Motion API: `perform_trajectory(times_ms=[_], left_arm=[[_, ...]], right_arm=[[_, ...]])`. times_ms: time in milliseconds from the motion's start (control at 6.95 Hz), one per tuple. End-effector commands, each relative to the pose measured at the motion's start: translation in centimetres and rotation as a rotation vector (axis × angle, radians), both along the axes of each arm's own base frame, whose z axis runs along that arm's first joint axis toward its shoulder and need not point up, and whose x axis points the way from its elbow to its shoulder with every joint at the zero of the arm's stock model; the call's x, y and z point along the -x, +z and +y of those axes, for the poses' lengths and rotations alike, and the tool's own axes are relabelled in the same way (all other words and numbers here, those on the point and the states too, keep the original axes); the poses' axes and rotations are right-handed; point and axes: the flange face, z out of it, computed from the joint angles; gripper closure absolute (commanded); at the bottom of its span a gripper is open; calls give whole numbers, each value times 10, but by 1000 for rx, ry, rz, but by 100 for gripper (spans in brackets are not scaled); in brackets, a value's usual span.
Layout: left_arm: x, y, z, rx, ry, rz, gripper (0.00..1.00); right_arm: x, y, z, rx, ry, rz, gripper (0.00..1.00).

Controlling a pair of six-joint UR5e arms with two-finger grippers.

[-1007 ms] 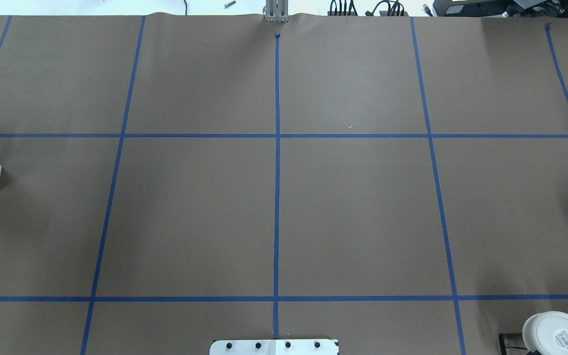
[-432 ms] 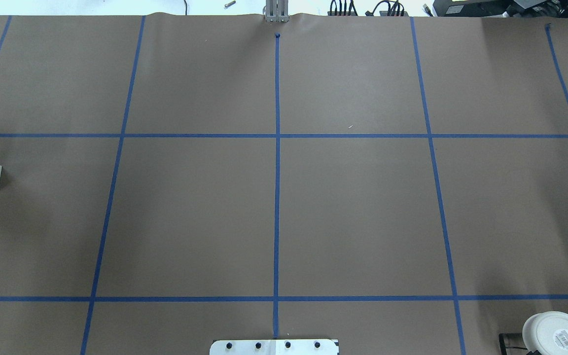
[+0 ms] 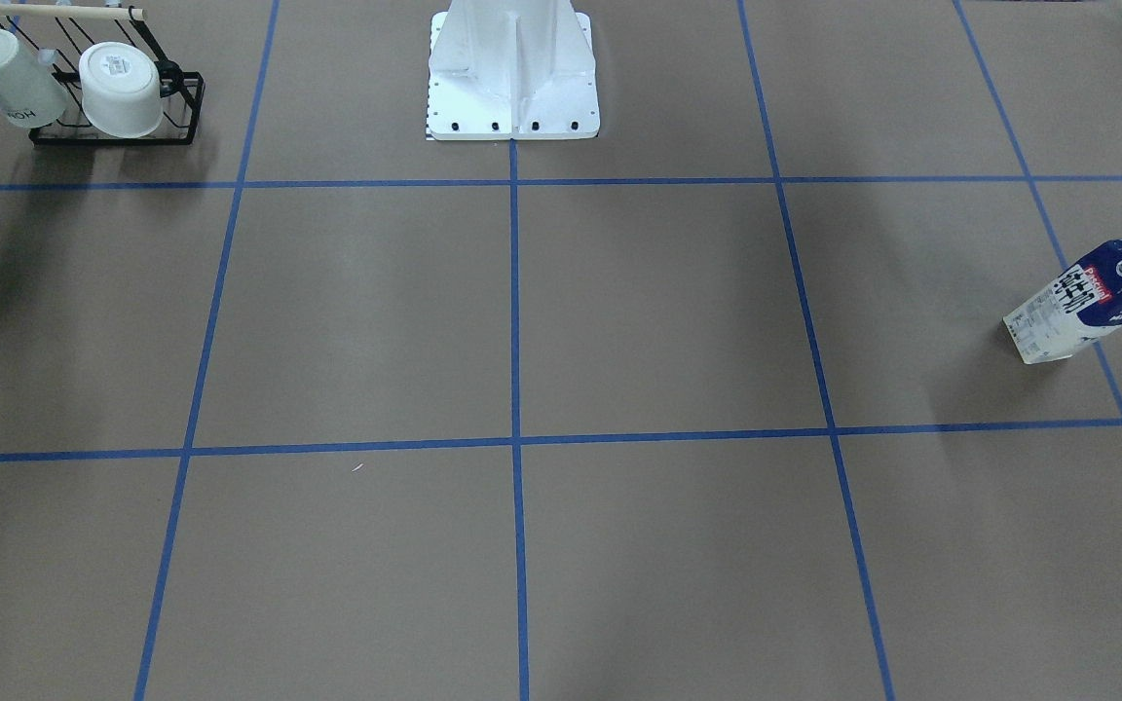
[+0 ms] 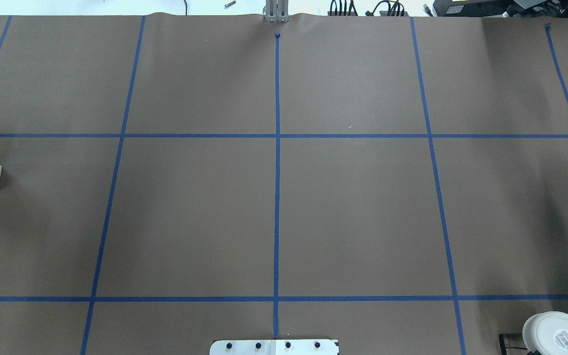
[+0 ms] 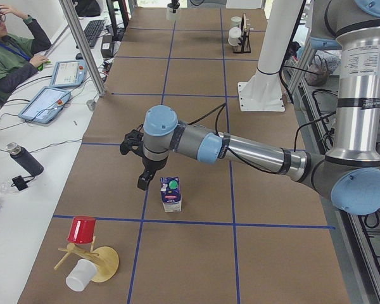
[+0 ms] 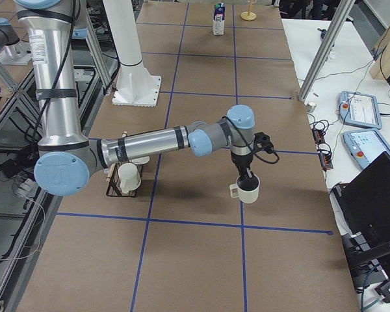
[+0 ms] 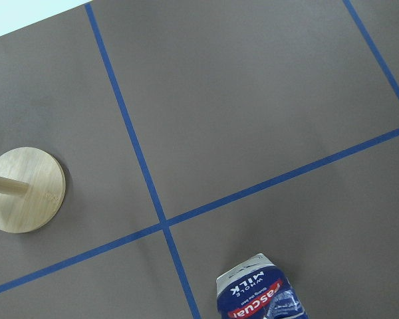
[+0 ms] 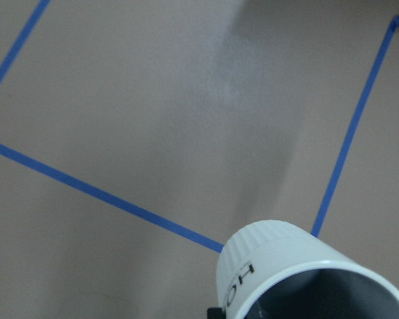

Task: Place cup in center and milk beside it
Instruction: 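Carry the white mug with the right gripper to the table center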

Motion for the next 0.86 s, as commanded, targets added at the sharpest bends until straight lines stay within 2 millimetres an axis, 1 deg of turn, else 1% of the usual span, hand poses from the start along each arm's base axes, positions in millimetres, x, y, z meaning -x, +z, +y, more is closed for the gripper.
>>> perform_trajectory(times_ms=[0,144,288,432,576,719], left_arm=[[0,1,0,1,0,0,1],[0,2,0,4,0,0,1],[0,2,-1,4,0,0,1],[0,1,-1,3,0,0,1],[-1,3,-2,6,2,0,1],[0,5,-2,9,0,0,1]], right_arm=[[101,-125,-23,73,91,-112,100],[174,-172,-17,89,75,-151,100],[248,-224,-2,75,57,-171,100],[311,-259,20,59,53,-174,100],[356,-287,43,121,99,-188,100],[404,-328,58,260,158,-166,100]])
